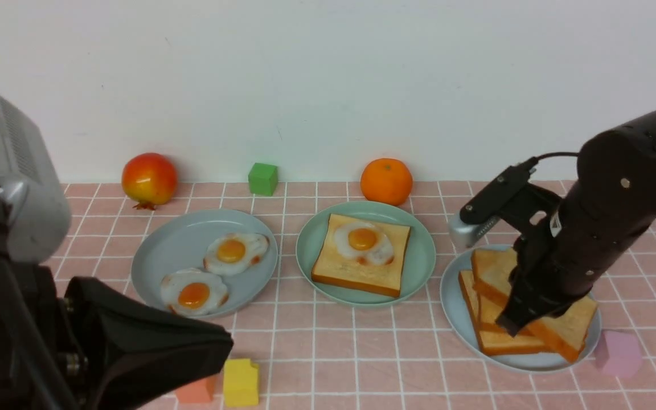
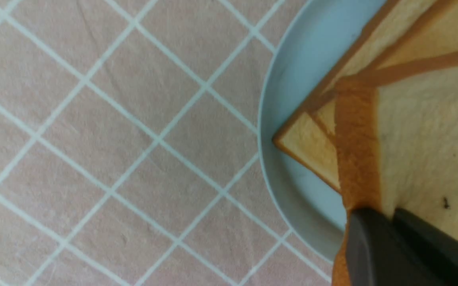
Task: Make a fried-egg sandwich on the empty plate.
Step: Use your right arm to place a slice of bread on the fried egg in the middle
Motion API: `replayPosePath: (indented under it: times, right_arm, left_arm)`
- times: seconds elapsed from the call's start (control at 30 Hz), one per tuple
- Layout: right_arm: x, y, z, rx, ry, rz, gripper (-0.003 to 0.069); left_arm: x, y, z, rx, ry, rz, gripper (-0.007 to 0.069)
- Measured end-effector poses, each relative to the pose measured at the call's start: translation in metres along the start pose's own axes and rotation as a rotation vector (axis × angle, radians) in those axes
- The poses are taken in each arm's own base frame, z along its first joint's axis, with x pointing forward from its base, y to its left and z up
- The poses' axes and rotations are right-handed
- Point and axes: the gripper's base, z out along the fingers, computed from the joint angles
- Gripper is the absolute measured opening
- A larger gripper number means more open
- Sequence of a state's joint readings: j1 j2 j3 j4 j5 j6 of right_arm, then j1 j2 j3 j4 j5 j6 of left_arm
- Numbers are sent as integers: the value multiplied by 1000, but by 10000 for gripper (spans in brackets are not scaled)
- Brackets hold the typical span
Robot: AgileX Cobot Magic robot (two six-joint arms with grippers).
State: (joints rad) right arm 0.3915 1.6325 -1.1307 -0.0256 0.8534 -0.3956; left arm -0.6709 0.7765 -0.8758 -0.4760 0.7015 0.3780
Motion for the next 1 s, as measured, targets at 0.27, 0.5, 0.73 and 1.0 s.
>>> replayPosePath:
  times: [0.27,0.5,0.73,1.0]
  right_arm:
    - [-11,-2,-22,-7,24,14,40]
    - [-52,20,-60,9,-105,-62,40]
    - [-104,46,-39,15,-139,-209,40]
    - [-155,47,22,51,-111,-285,40]
  left_arm:
    - [0,0,0,-4,2,4,13]
    - [1,4,0,-43,15,-46,13]
    - [6,11,-4,-140,43,-125,13]
    - [6,12,-13,-173,21,-145,13]
